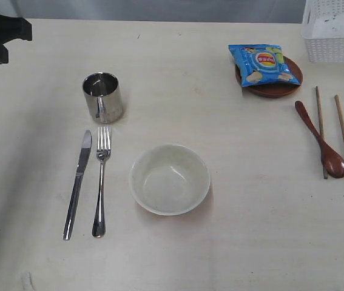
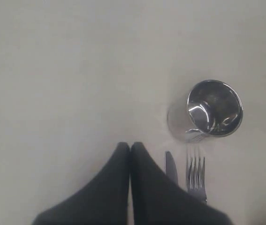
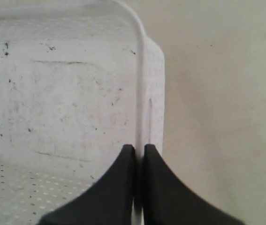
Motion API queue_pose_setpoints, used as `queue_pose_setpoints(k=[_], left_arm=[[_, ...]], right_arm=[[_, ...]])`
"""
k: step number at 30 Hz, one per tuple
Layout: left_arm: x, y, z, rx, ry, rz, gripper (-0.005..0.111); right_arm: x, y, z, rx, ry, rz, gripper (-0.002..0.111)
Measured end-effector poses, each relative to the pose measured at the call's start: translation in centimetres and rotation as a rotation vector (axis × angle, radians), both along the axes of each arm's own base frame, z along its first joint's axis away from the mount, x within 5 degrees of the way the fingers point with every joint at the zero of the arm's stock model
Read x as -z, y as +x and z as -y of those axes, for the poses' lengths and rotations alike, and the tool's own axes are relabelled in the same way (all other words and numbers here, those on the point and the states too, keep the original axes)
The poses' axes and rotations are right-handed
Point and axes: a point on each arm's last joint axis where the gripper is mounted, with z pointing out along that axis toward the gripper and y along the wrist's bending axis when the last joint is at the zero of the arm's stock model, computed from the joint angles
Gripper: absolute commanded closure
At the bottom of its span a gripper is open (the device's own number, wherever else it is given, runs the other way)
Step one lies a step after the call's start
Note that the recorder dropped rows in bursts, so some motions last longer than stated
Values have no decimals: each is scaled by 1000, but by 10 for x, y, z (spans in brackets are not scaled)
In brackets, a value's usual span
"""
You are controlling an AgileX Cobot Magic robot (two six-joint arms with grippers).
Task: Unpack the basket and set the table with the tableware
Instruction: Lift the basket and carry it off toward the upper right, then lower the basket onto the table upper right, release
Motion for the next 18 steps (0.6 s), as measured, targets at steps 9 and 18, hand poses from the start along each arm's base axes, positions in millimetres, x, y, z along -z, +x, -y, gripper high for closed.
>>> queue_pose_setpoints(k=[9,18], left_arm=[[0,0,0,1,-1,2,107],[0,0,0,1,-1,2,107]], right_arm=[[20,3,3,-2,-3,-72,109],[30,1,-1,-22,32,-97,109]])
